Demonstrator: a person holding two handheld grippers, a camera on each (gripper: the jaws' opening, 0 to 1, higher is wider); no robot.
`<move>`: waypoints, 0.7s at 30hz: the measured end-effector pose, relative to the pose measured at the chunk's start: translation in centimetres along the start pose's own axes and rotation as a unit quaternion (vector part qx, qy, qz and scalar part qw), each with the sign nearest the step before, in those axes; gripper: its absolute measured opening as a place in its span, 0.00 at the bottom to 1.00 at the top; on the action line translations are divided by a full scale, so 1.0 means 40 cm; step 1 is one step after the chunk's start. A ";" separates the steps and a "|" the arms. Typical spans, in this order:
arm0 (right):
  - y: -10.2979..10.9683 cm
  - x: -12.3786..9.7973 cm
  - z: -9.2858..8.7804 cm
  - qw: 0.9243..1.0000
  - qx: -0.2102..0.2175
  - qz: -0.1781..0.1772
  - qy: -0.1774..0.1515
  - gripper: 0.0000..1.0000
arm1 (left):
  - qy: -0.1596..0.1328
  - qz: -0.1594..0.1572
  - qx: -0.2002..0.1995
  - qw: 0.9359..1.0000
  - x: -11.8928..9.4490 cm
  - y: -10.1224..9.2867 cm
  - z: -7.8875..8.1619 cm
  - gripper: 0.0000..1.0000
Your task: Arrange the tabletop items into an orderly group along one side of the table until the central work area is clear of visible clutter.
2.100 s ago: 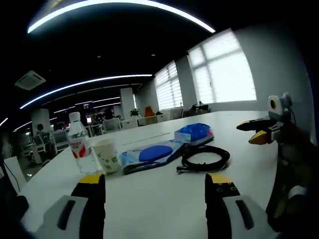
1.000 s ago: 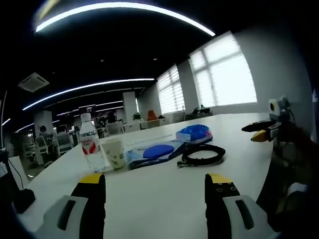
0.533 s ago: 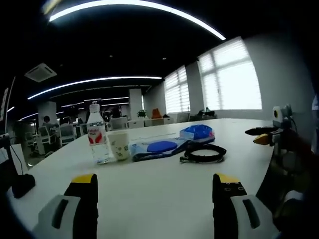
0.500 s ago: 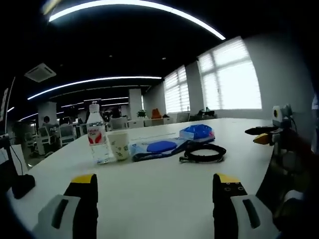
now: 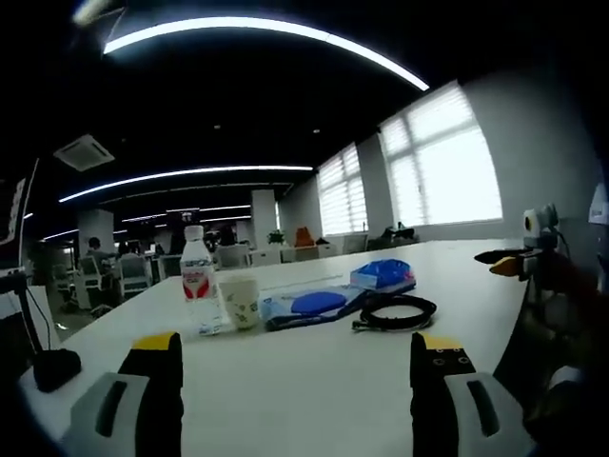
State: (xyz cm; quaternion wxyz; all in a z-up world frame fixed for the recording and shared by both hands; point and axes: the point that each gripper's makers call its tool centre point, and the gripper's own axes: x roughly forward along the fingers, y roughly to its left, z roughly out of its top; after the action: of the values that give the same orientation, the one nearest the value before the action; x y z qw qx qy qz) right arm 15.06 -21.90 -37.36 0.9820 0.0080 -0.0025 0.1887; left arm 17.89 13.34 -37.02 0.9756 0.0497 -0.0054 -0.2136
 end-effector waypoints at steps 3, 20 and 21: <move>0.000 0.000 0.007 1.000 -0.006 -0.003 -0.001 0.92 | 0.008 0.002 0.005 1.000 -0.001 0.004 -0.006 1.00; 0.011 0.004 0.005 1.000 -0.018 -0.003 0.009 0.95 | 0.009 0.007 0.007 1.000 -0.007 0.020 -0.009 1.00; 0.012 0.006 0.004 1.000 -0.019 -0.003 0.010 0.94 | 0.010 0.007 0.010 1.000 -0.008 0.021 -0.009 1.00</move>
State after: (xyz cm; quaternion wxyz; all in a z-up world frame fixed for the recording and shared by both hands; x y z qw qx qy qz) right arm 15.10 -21.38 -37.21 0.9825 -0.0127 0.0035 0.1856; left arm 17.95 14.27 -37.28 0.9767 0.0614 0.0020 -0.2057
